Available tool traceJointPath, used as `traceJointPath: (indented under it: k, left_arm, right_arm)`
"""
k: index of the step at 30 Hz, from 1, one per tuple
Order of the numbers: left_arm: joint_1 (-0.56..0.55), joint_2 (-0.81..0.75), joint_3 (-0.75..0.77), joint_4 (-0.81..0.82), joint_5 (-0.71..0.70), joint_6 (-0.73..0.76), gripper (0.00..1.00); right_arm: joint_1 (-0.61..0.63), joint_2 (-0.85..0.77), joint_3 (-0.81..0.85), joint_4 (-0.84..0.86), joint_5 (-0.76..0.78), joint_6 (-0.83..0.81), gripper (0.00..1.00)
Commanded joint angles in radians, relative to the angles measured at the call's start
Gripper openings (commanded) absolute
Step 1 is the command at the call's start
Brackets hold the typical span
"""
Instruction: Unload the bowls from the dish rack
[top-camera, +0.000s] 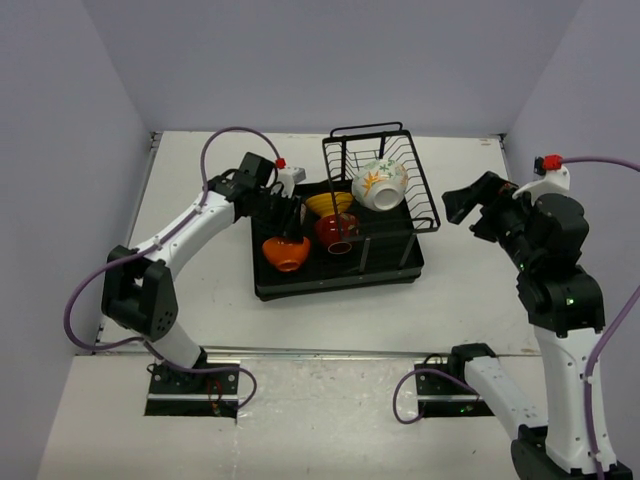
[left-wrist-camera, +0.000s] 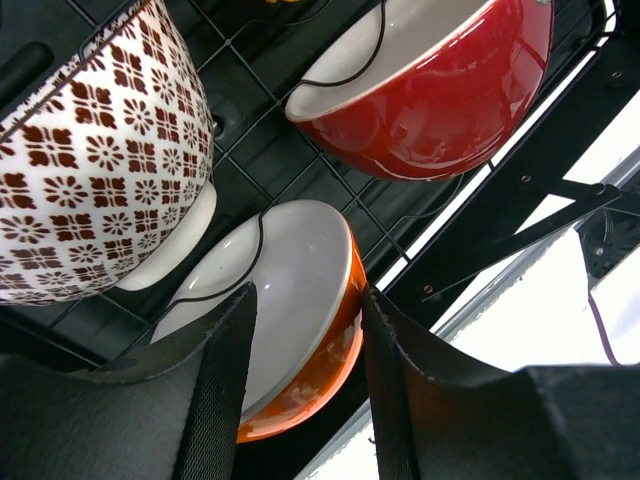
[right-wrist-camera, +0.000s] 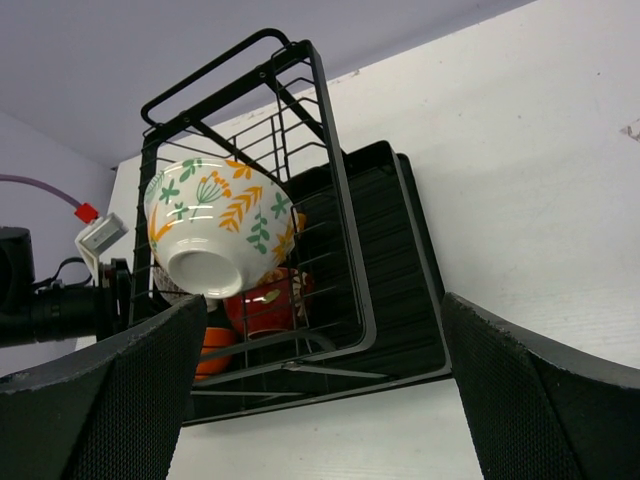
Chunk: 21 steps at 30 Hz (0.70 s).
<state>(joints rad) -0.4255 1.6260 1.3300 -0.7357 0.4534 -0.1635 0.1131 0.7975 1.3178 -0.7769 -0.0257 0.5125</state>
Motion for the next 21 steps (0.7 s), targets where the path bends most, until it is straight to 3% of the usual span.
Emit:
traceJointPath:
  k: [1, 7, 14, 21]
  left_arm:
    - [0.007, 0.017, 0.032, -0.065, -0.021, -0.01, 0.48]
    - [0.007, -0.011, 0.02, -0.093, -0.024, -0.037, 0.45]
    - [0.007, -0.035, -0.034, -0.105, 0.002, -0.076, 0.25]
    - [0.004, -0.046, -0.091, -0.129, -0.002, -0.09, 0.24]
  right_arm:
    - [0.007, -0.007, -0.015, 0.03, -0.025, 0.001, 0.99]
    - [0.007, -0.032, -0.034, 0.039, -0.006, 0.0, 0.99]
    - [0.007, -0.04, -0.048, 0.044, -0.002, -0.002, 0.99]
    - [0.008, -0.047, -0.054, 0.044, 0.003, -0.005, 0.99]
